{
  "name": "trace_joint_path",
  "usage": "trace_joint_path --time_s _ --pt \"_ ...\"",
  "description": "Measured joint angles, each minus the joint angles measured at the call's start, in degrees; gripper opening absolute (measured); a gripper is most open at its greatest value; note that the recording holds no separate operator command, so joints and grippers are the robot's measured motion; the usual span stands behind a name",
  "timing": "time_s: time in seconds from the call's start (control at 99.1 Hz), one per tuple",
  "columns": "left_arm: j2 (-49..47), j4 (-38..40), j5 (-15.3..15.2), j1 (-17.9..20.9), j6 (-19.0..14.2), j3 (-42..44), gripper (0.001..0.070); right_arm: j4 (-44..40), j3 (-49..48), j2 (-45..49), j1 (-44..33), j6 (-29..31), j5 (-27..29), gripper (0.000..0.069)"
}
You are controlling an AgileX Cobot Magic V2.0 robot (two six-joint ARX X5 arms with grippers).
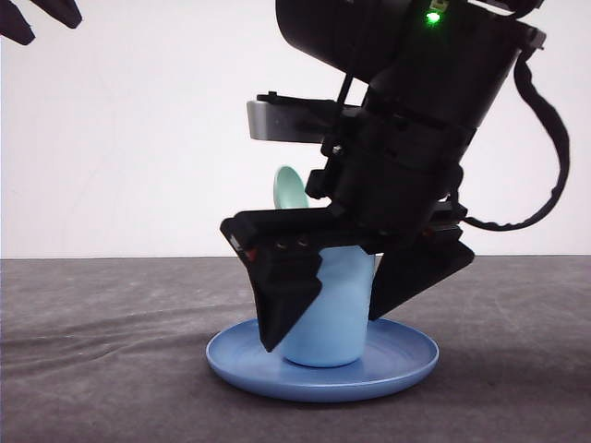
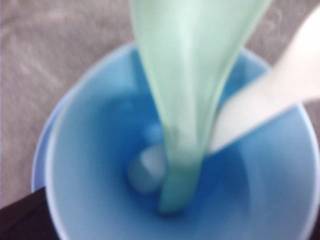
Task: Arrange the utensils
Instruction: 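Move the cup over the blue plate and set it down, then open the right gripper and raise it away from the cup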
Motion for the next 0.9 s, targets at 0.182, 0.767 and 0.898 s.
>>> trace_joint_path --time_s 0.182,0.767,0.898 --pt "0.0 0.0 0.0 0.0 0.0 0.0 0.0277 -5.2 3.0 -3.9 0.0 0.0 -1.0 0.0632" --pt "0.0 2.2 0.0 0.0 -0.4 0.0 0.0277 -20.6 13.6 -30.4 0.0 -1.1 3.9 0.0622" --pt "0.0 3.0 0.0 0.0 -1.7 0.0 0.0277 -22.4 15.3 -34.1 0.0 -2.4 10.0 0.0621"
